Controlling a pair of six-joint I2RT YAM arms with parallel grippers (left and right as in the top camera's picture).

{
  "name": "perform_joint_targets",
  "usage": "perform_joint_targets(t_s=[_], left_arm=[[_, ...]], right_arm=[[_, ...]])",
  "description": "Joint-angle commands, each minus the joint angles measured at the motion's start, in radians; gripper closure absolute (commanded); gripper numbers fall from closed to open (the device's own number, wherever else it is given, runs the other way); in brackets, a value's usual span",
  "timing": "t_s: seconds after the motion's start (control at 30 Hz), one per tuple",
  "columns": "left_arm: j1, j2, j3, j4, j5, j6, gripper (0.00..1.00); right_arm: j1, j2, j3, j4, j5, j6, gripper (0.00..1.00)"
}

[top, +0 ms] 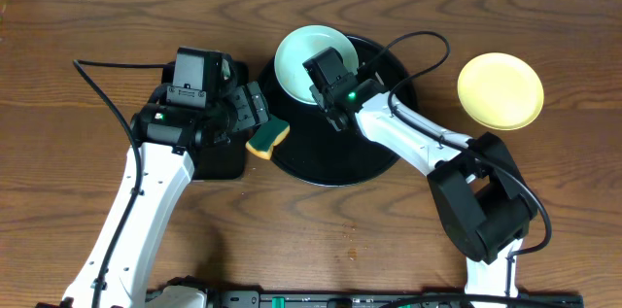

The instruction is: Clean dirty plates on tray and stack at the side

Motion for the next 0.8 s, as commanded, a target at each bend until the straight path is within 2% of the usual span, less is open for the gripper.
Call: perform_joint_targets(t_s=[0.0,0.1,0.37,0.53,0.77], left_arm=[[0.003,-0.002,0.010,0.000,-0.012,0.002,0.10],[0.003,-0.002,0.010,0.000,-0.012,0.002,0.10],[0.003,-0.002,0.010,-0.001,-0.012,0.002,0.10],[0.003,-0.002,0.010,0.000,-0.012,0.002,0.10],[0.003,-0.002,0.010,0.000,-0.012,0.002,0.10]], right_arm=[[0.000,0.026,0.007,-0.005,0.027,0.042,0.76],[0.000,0.041,0.007,-0.004,0.027,0.054,0.77],[-0.002,0.057,0.007,0.033,0.036,0.071,0.86],[-0.003,0.057,0.007,0.028,0.037,0.070,0.97],[-0.002,0.057,0.007,0.017,0.037,0.063,0.98]])
